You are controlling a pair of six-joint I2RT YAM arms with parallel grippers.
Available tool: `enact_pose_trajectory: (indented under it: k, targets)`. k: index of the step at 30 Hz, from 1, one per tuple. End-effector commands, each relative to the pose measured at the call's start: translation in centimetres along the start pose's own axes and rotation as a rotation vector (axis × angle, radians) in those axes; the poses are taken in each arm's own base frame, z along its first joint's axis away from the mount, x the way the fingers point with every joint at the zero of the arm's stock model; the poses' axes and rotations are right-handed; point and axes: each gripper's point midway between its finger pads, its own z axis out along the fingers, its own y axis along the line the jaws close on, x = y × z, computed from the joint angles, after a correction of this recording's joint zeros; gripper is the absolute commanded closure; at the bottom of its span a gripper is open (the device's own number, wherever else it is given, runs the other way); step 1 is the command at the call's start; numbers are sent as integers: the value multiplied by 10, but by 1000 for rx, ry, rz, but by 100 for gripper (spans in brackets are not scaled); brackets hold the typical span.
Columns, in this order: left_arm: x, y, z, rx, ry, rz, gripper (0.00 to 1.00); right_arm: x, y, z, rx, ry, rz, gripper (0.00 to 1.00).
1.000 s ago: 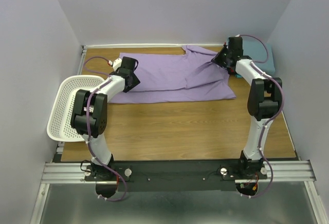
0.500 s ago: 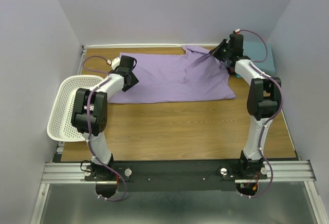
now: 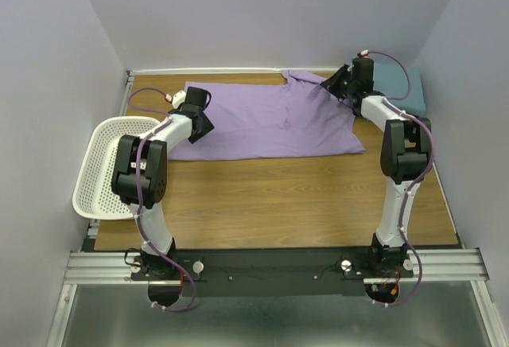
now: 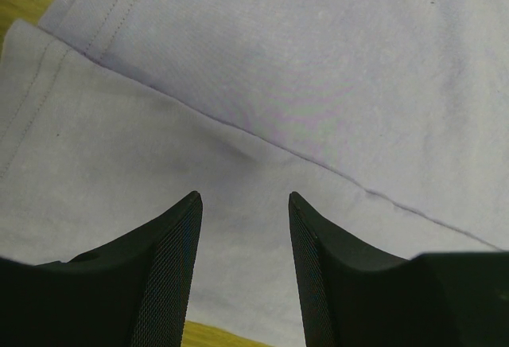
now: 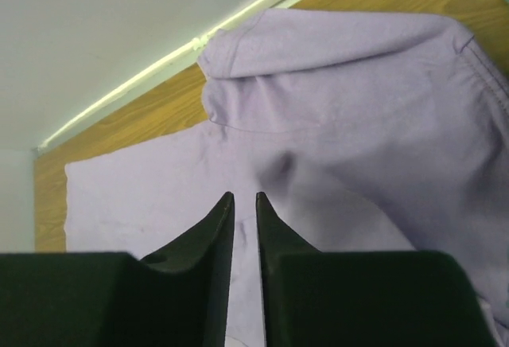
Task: Fold and stack the t-shirts
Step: Fold the tshirt
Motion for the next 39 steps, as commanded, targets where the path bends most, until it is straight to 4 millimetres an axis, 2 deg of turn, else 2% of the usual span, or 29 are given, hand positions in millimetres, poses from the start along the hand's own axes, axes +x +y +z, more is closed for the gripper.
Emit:
enact_pose_trajectory:
  k: [1,5,6,7,9,11,14,21,24,27,30,35,37,38,39]
  targets:
    - [-2,4,1,-15,-5,8,44,17,-7,4,-4,33,-22,57]
    - [0,4,-3,0,-3,4,44,12,-10,-12,45,23,-31,28]
    - [2,5,-3,1,1,4,45,13,-11,-17,59,24,-35,27]
    - [2,6,-5,6,-2,0,45,16,-13,-31,84,31,-30,27]
    - [5,7,-6,10,2,-6,44,16,-21,-45,133,19,-18,27]
    - [9,9,-7,20,6,-15,44,40,-39,-69,205,74,-5,27]
    - [14,11,-9,32,6,-25,45,68,-65,-94,283,109,-4,28]
    - [20,21,-3,6,-2,-51,44,110,-102,-109,378,184,9,30]
    - [19,23,4,-15,-10,-53,45,122,-110,-110,400,208,32,30]
    - [23,30,10,-53,-6,-52,45,135,-126,-111,454,222,50,30]
    - [31,38,12,-74,8,-60,45,147,-138,-120,497,232,69,30]
    - [49,53,10,-102,35,-84,47,159,-151,-149,550,229,81,30]
    - [50,54,4,-97,29,-90,47,160,-155,-159,566,222,85,30]
    - [57,58,3,-106,37,-81,46,168,-162,-168,585,239,95,30]
    - [58,59,1,-108,34,-81,46,163,-158,-174,575,221,99,30]
